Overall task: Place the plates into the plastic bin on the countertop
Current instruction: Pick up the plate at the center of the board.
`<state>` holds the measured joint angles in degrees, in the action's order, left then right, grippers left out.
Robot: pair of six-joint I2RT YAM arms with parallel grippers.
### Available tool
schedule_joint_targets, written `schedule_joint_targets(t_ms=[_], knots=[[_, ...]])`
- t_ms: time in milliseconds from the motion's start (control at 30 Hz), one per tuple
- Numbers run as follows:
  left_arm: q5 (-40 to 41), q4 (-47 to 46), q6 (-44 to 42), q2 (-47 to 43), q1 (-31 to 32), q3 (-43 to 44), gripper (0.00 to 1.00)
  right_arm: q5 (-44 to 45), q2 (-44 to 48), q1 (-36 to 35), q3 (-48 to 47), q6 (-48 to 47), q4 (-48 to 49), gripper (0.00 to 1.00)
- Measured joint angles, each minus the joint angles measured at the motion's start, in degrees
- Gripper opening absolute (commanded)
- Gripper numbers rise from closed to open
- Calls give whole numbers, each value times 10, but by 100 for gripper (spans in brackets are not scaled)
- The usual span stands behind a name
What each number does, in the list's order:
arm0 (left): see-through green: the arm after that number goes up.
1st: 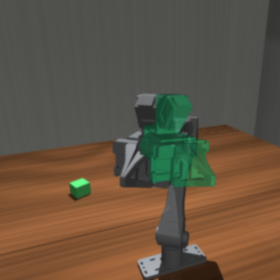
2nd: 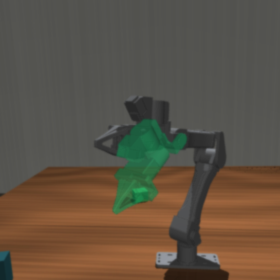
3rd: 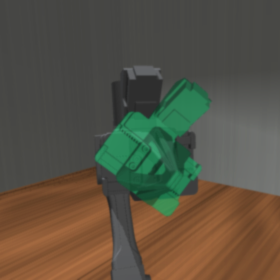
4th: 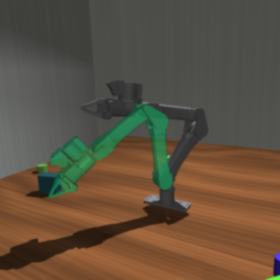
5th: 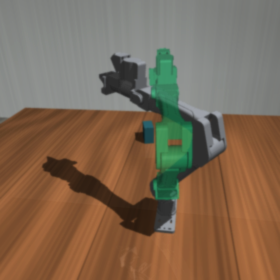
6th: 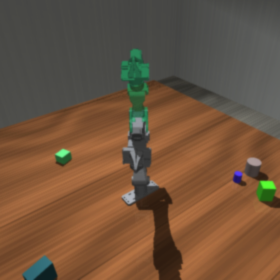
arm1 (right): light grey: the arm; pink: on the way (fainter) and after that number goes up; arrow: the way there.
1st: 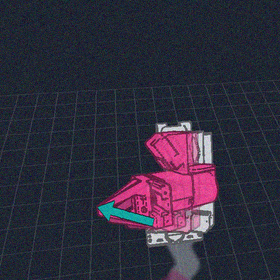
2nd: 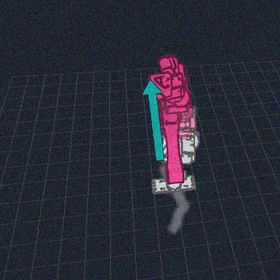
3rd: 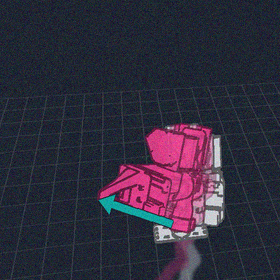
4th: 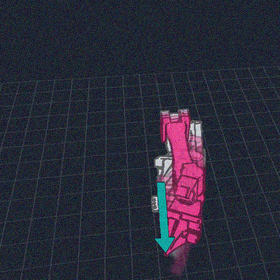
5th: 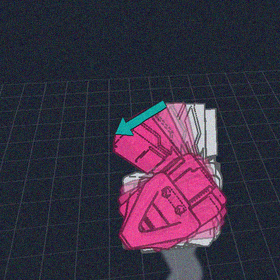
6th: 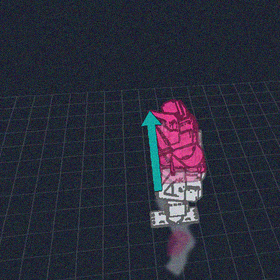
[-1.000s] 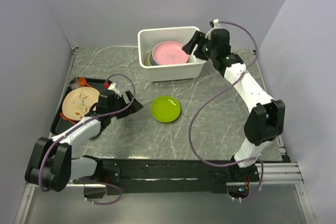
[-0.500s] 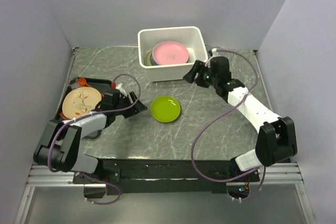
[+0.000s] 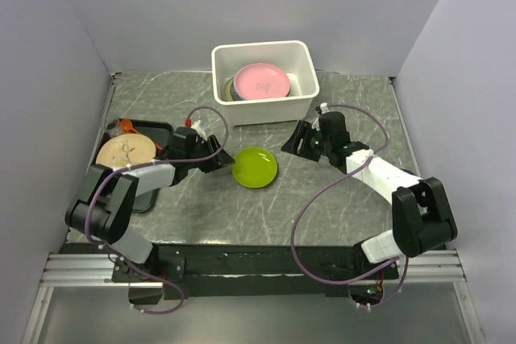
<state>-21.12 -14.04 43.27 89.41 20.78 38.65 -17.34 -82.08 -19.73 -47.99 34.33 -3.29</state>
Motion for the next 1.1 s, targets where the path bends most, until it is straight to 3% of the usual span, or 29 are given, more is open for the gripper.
schedule_joint_targets(t_ms=[367,1100], knots=[[1,-3,-1,47,17,17,41,-6,-6,0,8,3,26,68],[2,-12,-1,61,19,20,1,-8,-8,0,8,3,27,68]])
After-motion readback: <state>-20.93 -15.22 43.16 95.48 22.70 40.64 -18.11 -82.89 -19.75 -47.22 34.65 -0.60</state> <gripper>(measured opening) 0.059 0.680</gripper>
